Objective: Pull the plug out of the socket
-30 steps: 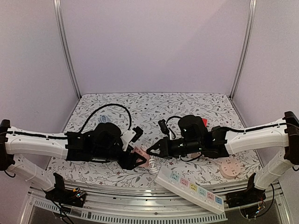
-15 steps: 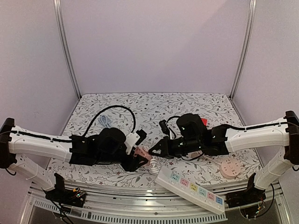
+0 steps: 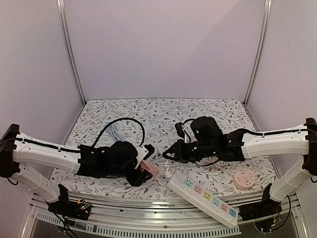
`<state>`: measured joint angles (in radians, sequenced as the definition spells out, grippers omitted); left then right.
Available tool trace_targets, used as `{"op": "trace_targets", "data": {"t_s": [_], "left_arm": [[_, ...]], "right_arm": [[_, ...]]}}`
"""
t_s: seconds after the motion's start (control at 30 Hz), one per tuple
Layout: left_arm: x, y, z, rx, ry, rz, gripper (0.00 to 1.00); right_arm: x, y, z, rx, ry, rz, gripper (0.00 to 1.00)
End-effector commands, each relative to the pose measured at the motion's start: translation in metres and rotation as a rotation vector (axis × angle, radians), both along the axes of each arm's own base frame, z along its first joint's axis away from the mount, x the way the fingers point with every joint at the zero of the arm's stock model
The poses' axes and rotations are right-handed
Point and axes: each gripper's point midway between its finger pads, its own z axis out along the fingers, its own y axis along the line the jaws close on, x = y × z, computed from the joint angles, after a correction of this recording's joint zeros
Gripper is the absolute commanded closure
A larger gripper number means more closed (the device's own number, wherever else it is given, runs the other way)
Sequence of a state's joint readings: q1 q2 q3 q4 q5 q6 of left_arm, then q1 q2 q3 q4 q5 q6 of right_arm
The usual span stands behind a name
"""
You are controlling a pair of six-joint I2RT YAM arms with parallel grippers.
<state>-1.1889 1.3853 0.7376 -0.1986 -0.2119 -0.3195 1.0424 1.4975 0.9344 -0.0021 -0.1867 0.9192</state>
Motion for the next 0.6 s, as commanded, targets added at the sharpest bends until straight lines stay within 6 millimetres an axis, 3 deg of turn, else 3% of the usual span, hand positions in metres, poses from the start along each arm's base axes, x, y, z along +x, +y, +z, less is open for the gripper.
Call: {"op": "trace_targets", "data": {"t_s": [0.0,0.27,0.4,0.57], "left_arm": [[0.008,-0.013,0.036,-0.155,0.012,0.029,1.00],[0.020,-0.006,0.054,-0.242,0.057,0.076,1.00],[0.028,0.001,0.059,-0.271,0.086,0.118,1.00],[0.039,0.008,0.062,-0.281,0.112,0.165,1.00]], "right_arm": [[-0.001,-0.006,-0.005,-0.011,-0.001,-0.010,1.00],[-0.001,-0.015,-0.011,-0.072,-0.015,-0.039,1.00],[0.006,-0.021,0.012,-0.196,-0.153,-0.053,1.00],[0.021,-0.020,0.041,-0.218,-0.248,-0.087,1.00]]}}
